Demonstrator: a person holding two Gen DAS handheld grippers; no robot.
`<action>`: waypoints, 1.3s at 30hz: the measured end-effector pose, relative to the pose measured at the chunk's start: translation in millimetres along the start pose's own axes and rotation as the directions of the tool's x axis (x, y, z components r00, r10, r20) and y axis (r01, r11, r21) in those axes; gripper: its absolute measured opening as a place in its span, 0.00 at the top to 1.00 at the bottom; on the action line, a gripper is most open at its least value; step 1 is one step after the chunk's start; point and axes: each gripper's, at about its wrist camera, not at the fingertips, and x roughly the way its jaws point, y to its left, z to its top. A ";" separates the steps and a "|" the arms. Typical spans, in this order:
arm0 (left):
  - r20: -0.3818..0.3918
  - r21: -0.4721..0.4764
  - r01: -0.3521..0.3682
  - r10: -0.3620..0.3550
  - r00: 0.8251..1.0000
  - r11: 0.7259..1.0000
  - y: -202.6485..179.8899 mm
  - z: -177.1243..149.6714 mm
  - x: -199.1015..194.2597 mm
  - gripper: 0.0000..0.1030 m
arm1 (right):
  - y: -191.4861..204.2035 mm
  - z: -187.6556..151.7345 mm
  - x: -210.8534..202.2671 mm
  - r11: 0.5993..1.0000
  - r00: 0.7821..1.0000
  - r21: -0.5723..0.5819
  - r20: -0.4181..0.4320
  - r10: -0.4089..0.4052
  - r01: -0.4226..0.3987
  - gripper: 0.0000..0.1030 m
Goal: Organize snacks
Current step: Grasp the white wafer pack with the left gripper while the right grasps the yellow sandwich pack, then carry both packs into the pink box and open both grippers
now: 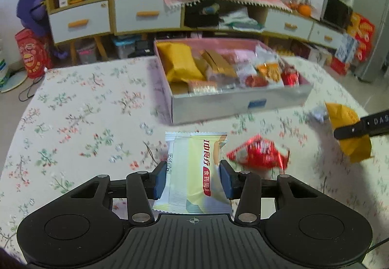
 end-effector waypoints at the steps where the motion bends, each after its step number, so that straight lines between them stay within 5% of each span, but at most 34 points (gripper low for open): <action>1: 0.005 -0.009 -0.001 0.002 1.000 1.000 1.3 2.0 -1.0 0.59 | 0.5 1.4 -1.3 1.000 1.000 0.007 0.004 0.003 -0.003 0.89; 25: 0.083 -0.185 0.022 -0.007 0.997 0.982 -18.0 59.7 30.6 0.59 | 46.6 51.0 -1.7 0.994 0.988 0.022 0.115 0.104 -0.107 0.89; 39: 0.096 -0.176 -0.016 0.033 0.995 0.984 -13.0 91.7 61.6 0.59 | 58.8 89.8 25.4 0.986 0.978 0.001 0.128 0.166 -0.167 0.89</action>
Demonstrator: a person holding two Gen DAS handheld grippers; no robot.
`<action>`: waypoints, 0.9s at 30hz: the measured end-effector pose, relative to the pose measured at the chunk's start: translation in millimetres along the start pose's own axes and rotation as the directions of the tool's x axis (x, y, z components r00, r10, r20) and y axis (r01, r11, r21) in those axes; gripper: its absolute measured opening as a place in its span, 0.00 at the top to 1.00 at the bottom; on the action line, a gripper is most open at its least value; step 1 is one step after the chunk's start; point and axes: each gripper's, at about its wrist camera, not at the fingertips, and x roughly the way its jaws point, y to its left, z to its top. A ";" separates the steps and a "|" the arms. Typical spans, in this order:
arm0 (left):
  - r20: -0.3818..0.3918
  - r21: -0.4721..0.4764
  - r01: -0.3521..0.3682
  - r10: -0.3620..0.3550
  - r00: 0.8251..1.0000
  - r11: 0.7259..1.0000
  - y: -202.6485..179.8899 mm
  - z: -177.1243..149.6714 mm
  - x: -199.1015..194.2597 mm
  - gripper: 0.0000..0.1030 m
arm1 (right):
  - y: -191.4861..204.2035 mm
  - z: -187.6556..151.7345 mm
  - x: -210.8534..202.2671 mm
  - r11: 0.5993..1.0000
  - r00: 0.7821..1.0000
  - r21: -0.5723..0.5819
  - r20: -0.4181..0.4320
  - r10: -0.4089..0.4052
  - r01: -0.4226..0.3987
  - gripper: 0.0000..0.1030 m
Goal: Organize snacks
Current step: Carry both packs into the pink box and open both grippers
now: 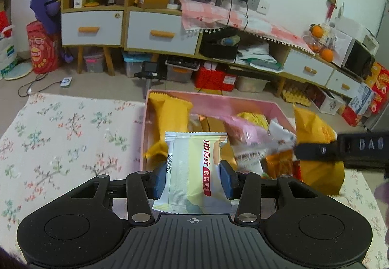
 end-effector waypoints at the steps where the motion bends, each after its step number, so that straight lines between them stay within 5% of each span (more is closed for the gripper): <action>1: -0.002 -0.001 0.000 0.000 1.000 1.000 1.0 1.4 2.8 0.59 | 0.4 5.3 2.8 1.000 1.000 -0.014 0.005 0.008 -0.007 0.89; 10: -0.025 -0.020 0.017 -0.017 1.000 1.000 12.9 0.0 27.5 0.59 | -3.7 40.4 33.8 0.996 0.997 0.053 -0.015 0.074 -0.074 0.89; 15: -0.028 0.002 0.014 -0.014 1.000 1.000 18.5 0.4 35.5 0.59 | 12.5 55.2 49.7 0.989 0.999 -0.140 -0.019 0.034 -0.036 0.89; 21: -0.022 0.013 0.021 -0.021 1.000 1.000 19.0 4.7 40.4 0.59 | 30.7 62.4 68.0 0.905 0.999 -0.424 -0.042 0.006 -0.023 0.89; 27: -0.042 0.009 0.035 -0.035 0.999 0.999 20.5 9.1 43.2 0.59 | 53.8 62.0 87.0 0.833 0.993 -0.544 -0.108 0.046 -0.098 0.89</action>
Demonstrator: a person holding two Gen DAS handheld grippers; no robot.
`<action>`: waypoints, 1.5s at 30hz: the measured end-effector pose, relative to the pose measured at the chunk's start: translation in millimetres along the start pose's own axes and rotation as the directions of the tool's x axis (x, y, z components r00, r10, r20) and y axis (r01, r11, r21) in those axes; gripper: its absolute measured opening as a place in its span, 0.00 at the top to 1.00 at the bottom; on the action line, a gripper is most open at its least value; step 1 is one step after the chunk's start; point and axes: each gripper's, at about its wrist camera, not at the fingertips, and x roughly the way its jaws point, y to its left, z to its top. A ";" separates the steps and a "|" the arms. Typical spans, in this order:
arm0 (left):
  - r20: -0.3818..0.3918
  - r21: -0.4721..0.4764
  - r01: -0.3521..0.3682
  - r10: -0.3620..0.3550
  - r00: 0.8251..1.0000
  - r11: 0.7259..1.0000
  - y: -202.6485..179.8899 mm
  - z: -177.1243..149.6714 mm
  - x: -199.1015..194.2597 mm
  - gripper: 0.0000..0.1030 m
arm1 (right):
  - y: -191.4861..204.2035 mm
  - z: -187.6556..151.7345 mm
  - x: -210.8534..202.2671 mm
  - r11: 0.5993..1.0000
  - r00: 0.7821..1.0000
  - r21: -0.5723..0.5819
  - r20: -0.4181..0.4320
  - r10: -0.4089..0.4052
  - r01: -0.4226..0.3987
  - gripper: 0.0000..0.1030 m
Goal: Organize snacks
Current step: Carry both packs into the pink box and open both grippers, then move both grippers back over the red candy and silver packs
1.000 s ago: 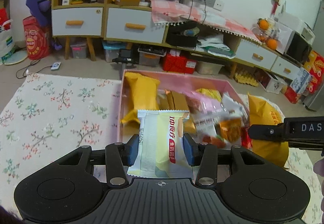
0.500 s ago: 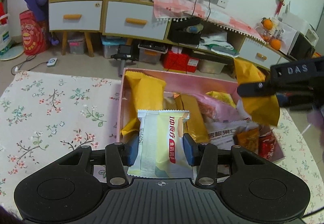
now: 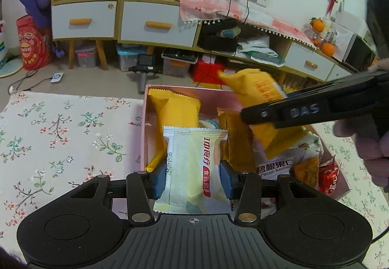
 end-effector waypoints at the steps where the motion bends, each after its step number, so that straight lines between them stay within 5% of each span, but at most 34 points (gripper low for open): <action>1: -0.006 0.001 -0.002 0.002 1.000 1.000 -0.1 1.1 -0.2 0.59 | 3.5 2.1 3.6 1.000 1.000 -0.025 -0.012 0.006 -0.006 0.89; 7: -0.046 0.022 -0.017 0.018 0.999 1.000 -3.0 3.8 0.5 0.58 | 11.5 7.5 19.6 0.996 0.994 -0.083 -0.109 0.032 -0.041 0.89; 11: -0.042 0.014 -0.001 0.001 0.999 1.000 -1.1 3.1 -0.1 0.55 | 0.7 10.1 21.8 0.999 0.989 -0.007 -0.140 0.041 -0.042 0.89; 16: -0.034 0.020 0.011 -0.010 0.999 1.000 0.0 1.3 -1.6 0.52 | -1.7 6.5 17.2 0.999 0.992 0.032 -0.125 0.030 -0.026 0.76; 25: -0.053 0.042 0.013 -0.011 0.999 0.999 -8.7 -0.3 -13.1 0.27 | -1.5 5.9 -10.0 0.999 0.998 0.052 -0.066 -0.010 0.014 0.51; 32: -0.039 0.054 0.001 0.001 0.999 0.999 -17.4 -0.8 -38.7 0.15 | 5.0 3.4 -45.7 0.998 0.998 0.035 -0.034 -0.044 0.045 0.41; 45: -0.040 0.087 -0.013 0.017 0.999 0.996 -35.7 -16.0 -83.1 0.09 | 15.8 -28.4 -104.0 0.994 0.997 0.078 0.024 -0.079 0.077 0.31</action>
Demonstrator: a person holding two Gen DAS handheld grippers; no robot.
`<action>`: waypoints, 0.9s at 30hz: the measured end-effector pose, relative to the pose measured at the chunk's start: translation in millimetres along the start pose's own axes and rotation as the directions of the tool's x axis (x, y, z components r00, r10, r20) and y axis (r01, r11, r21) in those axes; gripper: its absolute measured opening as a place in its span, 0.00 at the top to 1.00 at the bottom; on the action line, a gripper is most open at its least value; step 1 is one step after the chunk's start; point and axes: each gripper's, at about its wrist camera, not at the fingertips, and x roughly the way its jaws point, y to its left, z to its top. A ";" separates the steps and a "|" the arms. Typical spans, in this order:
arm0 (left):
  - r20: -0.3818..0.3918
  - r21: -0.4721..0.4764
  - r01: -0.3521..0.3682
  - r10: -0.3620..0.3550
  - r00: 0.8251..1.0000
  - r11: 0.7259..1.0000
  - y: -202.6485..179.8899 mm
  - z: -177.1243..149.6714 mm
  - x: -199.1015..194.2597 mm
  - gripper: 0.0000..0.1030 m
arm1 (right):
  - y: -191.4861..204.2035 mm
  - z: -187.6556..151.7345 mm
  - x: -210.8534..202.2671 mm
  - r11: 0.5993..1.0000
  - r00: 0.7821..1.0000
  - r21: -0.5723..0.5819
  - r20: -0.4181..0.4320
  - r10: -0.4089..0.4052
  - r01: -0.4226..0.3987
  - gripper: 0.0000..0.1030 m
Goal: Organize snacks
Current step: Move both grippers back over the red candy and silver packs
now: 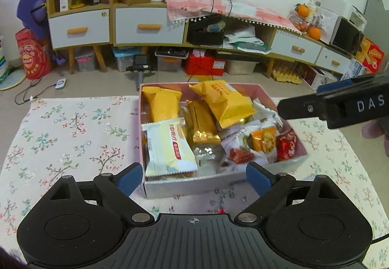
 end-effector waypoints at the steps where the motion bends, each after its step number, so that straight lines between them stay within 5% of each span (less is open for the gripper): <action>1: -0.001 0.007 -0.003 0.003 1.000 1.000 -2.1 -1.8 -3.4 0.09 | -0.2 -4.3 -3.5 1.000 1.000 0.007 0.001 -0.004 0.004 0.30; 20: 0.025 0.033 0.006 -0.007 1.000 0.999 -4.4 -62.7 -24.6 0.04 | 1.1 -109.2 -33.0 0.979 0.993 0.166 -0.006 -0.116 0.115 0.24; 27: 0.034 0.068 0.045 -0.048 0.998 0.997 -12.3 -87.9 -13.9 0.04 | 3.2 -138.5 -26.7 0.979 0.984 0.114 0.032 -0.176 0.171 0.24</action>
